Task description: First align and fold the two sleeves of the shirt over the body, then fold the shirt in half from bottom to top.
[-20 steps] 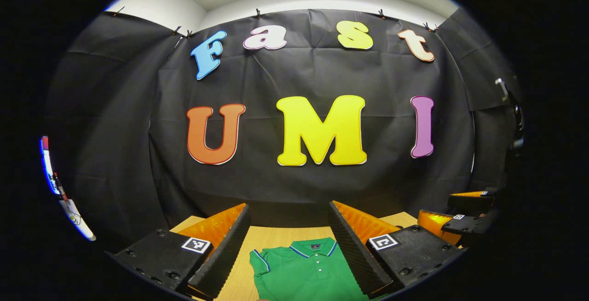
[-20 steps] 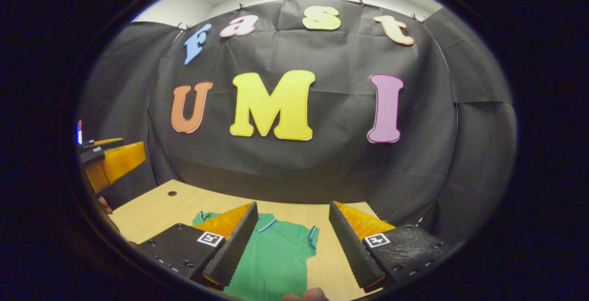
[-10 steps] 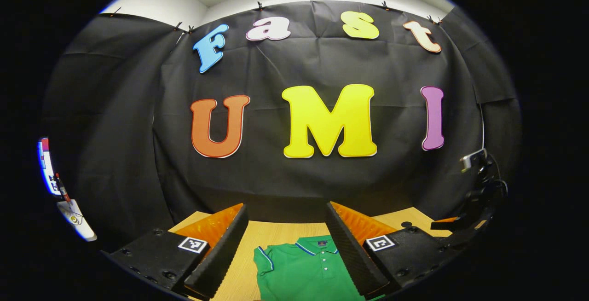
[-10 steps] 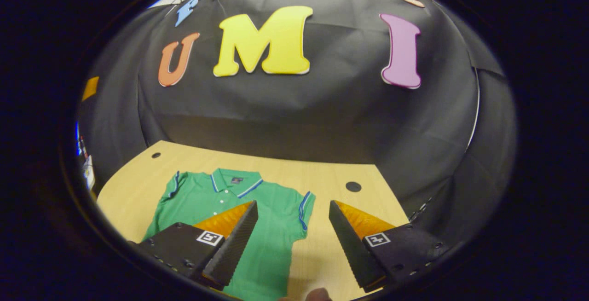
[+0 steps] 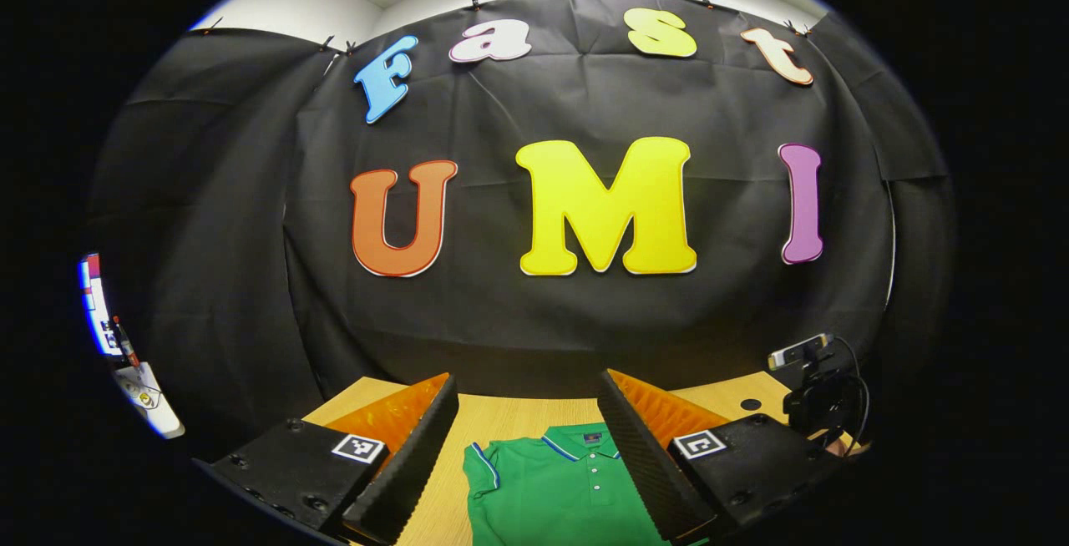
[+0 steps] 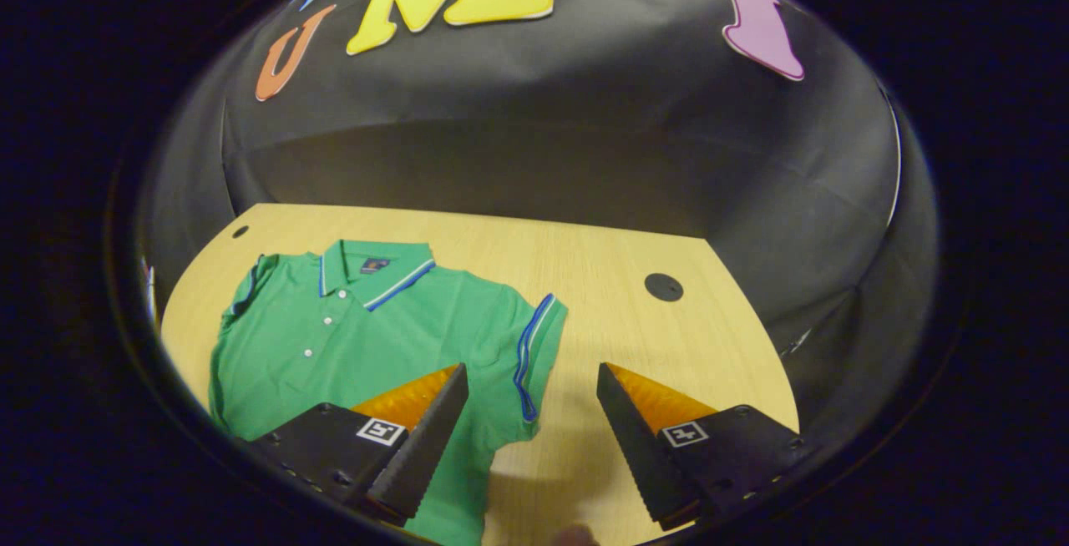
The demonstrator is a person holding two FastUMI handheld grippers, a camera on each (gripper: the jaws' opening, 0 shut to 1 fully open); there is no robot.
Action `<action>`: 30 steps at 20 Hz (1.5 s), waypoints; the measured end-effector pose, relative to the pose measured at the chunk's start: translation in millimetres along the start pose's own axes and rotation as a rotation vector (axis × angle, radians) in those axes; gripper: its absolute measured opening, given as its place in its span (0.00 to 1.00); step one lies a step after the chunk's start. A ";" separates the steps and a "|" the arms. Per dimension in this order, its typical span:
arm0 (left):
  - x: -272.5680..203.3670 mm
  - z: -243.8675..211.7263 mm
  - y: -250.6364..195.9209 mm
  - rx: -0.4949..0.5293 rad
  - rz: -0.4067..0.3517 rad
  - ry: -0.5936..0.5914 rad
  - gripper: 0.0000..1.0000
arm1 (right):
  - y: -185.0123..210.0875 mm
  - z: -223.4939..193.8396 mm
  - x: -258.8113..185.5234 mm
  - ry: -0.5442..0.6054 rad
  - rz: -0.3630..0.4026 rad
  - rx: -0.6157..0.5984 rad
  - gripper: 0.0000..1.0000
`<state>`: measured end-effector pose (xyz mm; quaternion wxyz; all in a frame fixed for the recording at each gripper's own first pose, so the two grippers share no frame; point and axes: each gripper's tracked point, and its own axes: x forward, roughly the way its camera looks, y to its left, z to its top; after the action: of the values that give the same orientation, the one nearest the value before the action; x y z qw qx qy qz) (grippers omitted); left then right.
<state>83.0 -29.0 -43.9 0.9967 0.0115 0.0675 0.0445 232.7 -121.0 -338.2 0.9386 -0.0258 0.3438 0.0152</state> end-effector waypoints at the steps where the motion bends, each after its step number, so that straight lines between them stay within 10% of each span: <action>1: 1.2 -0.1 -2.4 0.002 -0.002 0.004 1.00 | -1.5 -4.4 8.4 0.014 0.003 -0.002 0.95; 7: 4.7 -12.7 -6.1 0.021 0.012 0.038 1.00 | 3.1 -26.9 31.7 0.115 0.057 0.032 0.62; 10: 5.7 -20.0 -5.3 0.021 0.023 0.060 1.00 | -0.5 -33.0 39.4 0.145 0.042 0.058 0.21; 14: 5.3 -17.9 -4.5 0.028 0.029 0.060 1.00 | -3.4 -29.2 39.1 0.147 0.053 0.083 0.00; 30: -18.3 -10.6 25.4 -0.016 0.075 0.044 1.00 | 97.9 44.7 -8.7 0.011 0.161 0.009 0.00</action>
<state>61.3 -5.2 -51.3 0.9926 0.0048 0.0887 0.0825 250.3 -20.7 -302.3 0.9325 0.0060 0.3500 0.0888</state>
